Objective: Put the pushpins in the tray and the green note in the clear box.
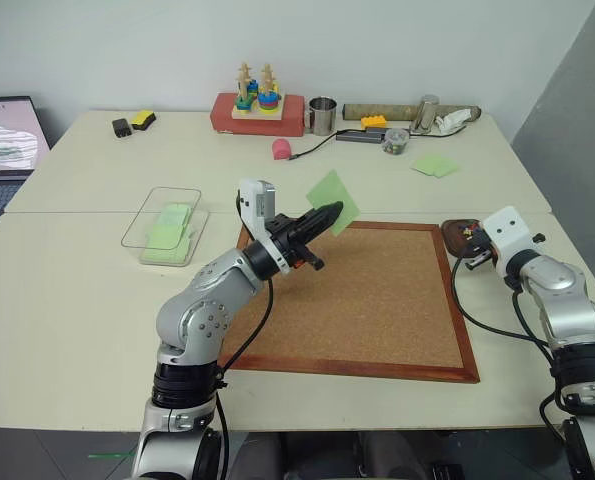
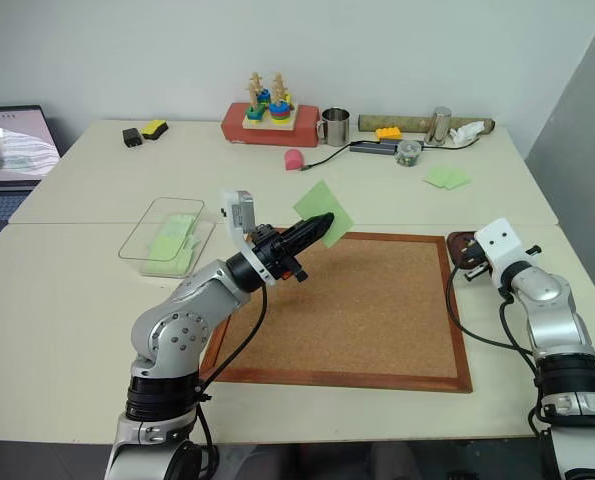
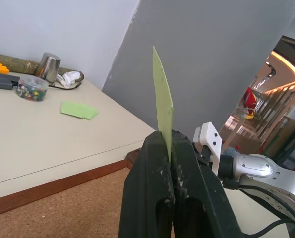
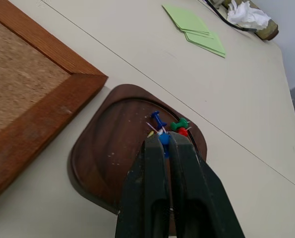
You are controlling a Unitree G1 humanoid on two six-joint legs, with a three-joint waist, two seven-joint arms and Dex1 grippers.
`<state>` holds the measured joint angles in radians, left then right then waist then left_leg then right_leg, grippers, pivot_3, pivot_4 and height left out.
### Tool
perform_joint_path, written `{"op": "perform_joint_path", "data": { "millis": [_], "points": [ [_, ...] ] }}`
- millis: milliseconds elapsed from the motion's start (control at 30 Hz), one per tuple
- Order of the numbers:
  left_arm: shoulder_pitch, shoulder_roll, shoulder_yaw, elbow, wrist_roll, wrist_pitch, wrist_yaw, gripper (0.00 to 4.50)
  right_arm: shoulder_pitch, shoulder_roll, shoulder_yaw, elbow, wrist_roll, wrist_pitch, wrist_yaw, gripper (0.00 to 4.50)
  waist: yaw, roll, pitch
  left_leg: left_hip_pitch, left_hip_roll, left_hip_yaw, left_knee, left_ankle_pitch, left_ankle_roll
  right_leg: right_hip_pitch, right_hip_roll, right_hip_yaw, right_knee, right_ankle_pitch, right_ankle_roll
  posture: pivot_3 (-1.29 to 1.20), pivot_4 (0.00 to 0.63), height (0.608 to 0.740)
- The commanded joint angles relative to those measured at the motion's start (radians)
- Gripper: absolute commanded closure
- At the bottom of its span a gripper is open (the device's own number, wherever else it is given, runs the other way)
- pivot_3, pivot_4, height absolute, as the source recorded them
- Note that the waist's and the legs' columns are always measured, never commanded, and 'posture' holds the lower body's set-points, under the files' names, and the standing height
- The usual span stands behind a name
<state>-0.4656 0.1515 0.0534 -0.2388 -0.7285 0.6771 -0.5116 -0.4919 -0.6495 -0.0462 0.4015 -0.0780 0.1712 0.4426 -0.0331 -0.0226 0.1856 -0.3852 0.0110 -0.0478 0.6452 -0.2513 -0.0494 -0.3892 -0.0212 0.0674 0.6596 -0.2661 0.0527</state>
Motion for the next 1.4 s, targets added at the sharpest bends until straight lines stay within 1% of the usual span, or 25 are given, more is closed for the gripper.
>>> {"op": "perform_joint_path", "data": {
  "millis": [33, 267, 467, 567, 667, 733, 800, 867, 967, 1067, 1167, 1333, 1400],
  "points": [
    [0.000, -0.008, 0.003, -0.045, -0.018, -0.010, 0.015, 4.50, -0.031, 0.004, -0.008, 0.035, -0.003, -0.040, -0.015, 3.91, 0.000, 0.000, 0.000, 0.000, 0.000, 0.000, 0.000, 0.000, 0.000, 0.000, 0.000, 0.000, 0.000, 0.000, 0.000, 0.00, 0.150, 0.740],
    [0.004, -0.006, 0.005, -0.041, -0.019, -0.014, 0.021, 4.50, -0.025, 0.013, -0.018, 0.021, 0.004, -0.037, -0.012, 2.11, 0.000, 0.000, 0.000, 0.000, 0.000, 0.000, 0.000, 0.000, 0.000, 0.000, 0.000, 0.000, 0.000, 0.000, 0.000, 0.00, 0.150, 0.740],
    [-0.007, 0.017, 0.023, -0.051, -0.015, -0.017, 0.023, 4.50, -0.016, -0.003, -0.056, -0.094, 0.033, -0.031, -0.007, 0.89, 0.000, 0.000, 0.000, 0.000, 0.000, 0.000, 0.000, 0.000, 0.000, 0.000, 0.000, 0.000, 0.000, 0.000, 0.000, 0.00, 0.150, 0.740],
    [-0.017, 0.048, 0.053, -0.070, -0.018, -0.014, 0.033, 4.50, -0.009, -0.014, -0.087, -0.190, 0.074, 0.003, 0.017, 0.89, 0.000, 0.000, 0.000, 0.000, 0.000, 0.000, 0.000, 0.000, 0.000, 0.000, 0.000, 0.000, 0.000, 0.000, 0.000, 0.00, 0.150, 0.740],
    [-0.023, 0.107, 0.108, -0.083, -0.016, -0.008, 0.050, 4.50, -0.011, -0.014, -0.110, -0.319, 0.171, 0.049, 0.104, 0.89, -0.001, 0.000, 0.000, -0.001, 0.000, 0.000, 0.000, 0.000, 0.000, 0.000, 0.000, -0.001, 0.000, 0.000, 0.000, 0.00, 0.150, 0.740],
    [-0.024, 0.154, 0.143, -0.084, -0.016, -0.006, 0.053, 4.50, -0.008, -0.016, -0.102, -0.408, 0.248, 0.074, 0.192, 0.89, -0.004, 0.000, 0.000, -0.001, 0.001, -0.001, 0.000, 0.000, 0.000, 0.000, 0.000, -0.001, 0.000, 0.000, 0.000, 0.00, 0.150, 0.740],
    [-0.022, 0.221, 0.181, -0.060, 0.015, -0.024, 0.047, 4.50, -0.017, -0.015, -0.064, -0.527, 0.335, 0.116, 0.292, 0.89, -0.004, 0.000, 0.000, 0.000, 0.001, -0.001, 0.000, 0.000, 0.000, 0.000, 0.001, -0.001, 0.000, 0.000, 0.000, 0.00, 0.150, 0.740],
    [-0.019, 0.282, 0.210, -0.025, 0.062, -0.055, 0.048, 4.50, -0.052, -0.001, -0.023, -0.606, 0.389, 0.155, 0.346, 0.89, -0.007, 0.000, 0.001, 0.000, 0.001, -0.002, 0.000, 0.000, 0.000, 0.000, 0.001, -0.002, 0.000, 0.000, 0.000, 0.00, 0.150, 0.740],
    [-0.023, 0.337, 0.243, 0.025, 0.110, -0.092, 0.057, 4.50, -0.105, 0.024, 0.024, -0.665, 0.449, 0.224, 0.379, 0.89, -0.005, 0.000, 0.001, 0.000, 0.001, -0.002, 0.000, 0.000, 0.000, 0.000, 0.000, -0.002, 0.000, 0.000, 0.000, 0.00, 0.150, 0.740],
    [-0.035, 0.371, 0.268, 0.090, 0.147, -0.124, 0.070, 4.50, -0.152, 0.055, 0.061, -0.695, 0.507, 0.311, 0.395, 0.89, 0.000, -0.001, 0.001, -0.001, 0.001, -0.002, 0.000, 0.000, 0.000, 0.000, 0.000, -0.003, 0.000, 0.000, 0.000, 0.00, 0.150, 0.740],
    [-0.051, 0.409, 0.287, 0.211, 0.236, -0.164, 0.140, 4.50, -0.200, 0.102, 0.106, -0.703, 0.549, 0.402, 0.386, 0.89, 0.002, -0.001, 0.001, -0.001, 0.001, -0.003, 0.000, 0.000, 0.000, 0.000, 0.000, -0.004, 0.000, 0.000, 0.000, 0.00, 0.150, 0.740],
    [-0.071, 0.462, 0.311, 0.378, 0.338, -0.206, 0.225, 4.50, -0.245, 0.146, 0.160, -0.658, 0.512, 0.414, 0.370, 0.89, 0.002, -0.001, 0.001, -0.002, 0.001, -0.004, 0.000, 0.000, 0.000, -0.001, 0.000, -0.005, 0.000, 0.000, 0.000, 0.00, 0.150, 0.740],
    [-0.076, 0.469, 0.315, 0.419, 0.348, -0.207, 0.230, 4.50, -0.250, 0.154, 0.171, -0.650, 0.502, 0.411, 0.367, 0.89, 0.002, -0.001, 0.001, -0.006, 0.001, -0.004, 0.000, 0.000, 0.000, -0.004, -0.001, -0.005, 0.000, 0.000, 0.000, 0.00, 0.150, 0.740]
  ]
}}
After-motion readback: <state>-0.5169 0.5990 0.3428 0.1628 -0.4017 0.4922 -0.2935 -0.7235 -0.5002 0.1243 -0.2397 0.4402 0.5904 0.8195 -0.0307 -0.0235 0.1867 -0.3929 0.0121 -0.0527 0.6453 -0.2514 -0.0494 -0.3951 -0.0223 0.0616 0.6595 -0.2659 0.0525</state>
